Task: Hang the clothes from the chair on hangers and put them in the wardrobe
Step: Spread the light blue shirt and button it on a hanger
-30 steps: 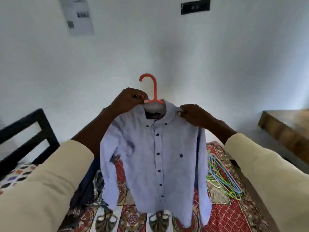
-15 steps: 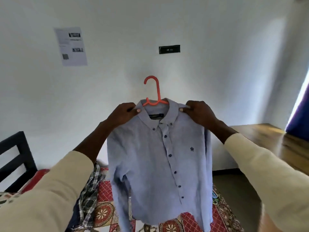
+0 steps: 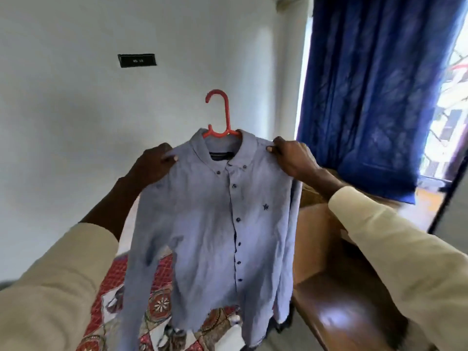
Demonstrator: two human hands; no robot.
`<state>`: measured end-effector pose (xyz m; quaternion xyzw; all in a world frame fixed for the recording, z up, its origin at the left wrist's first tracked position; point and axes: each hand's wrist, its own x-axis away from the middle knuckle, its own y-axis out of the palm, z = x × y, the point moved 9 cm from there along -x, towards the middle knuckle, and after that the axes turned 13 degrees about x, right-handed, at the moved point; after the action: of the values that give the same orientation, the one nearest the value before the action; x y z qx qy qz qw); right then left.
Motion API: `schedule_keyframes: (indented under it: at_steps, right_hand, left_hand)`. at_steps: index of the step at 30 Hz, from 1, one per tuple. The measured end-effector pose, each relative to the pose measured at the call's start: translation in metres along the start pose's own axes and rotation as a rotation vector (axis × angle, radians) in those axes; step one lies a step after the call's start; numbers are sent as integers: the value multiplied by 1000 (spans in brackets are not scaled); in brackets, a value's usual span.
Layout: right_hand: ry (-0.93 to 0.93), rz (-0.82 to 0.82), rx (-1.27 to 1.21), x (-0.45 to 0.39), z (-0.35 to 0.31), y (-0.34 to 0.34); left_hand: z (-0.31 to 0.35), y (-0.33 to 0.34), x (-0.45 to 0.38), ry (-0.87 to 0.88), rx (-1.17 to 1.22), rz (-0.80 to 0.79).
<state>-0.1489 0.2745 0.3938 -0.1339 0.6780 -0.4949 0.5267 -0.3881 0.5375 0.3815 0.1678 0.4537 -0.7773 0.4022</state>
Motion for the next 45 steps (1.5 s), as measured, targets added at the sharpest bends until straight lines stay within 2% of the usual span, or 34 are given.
schedule_keyframes:
  at_steps: [7,14,20,22,24,28,32,37,42,45]
  right_hand:
    - [197,-172,30,111,98,-64]
    - [516,79,371,270,193,-170]
    - [667,260,595,386,268,-275]
    - [737,295,667,419,295,-306]
    - [797,353,724,451,325,-337]
    - [903,453,795,503,387,-388]
    - [949,456,894,531,455,-444]
    - [996,461,938,541,540,-510]
    - [950,345,1039,494,614,-534]
    - [922,314,1064,461,658,-545]
  left_hand:
    - [93,91,-10,153,151,101]
    - [246,232,-5,267,491,-7]
    - [354,377,16,12,816,-278]
    - [384,429,34,-54,853,-407]
    - [427,479,58,-41,836,-530]
    - [544,568,96,174,791,-646]
    - [673,622,124,313,778,-752]
    - [783,646,110,337,843,-727]
    - [869,681,56,484,762,-647]
    - [914,689,8,568,699,-546]
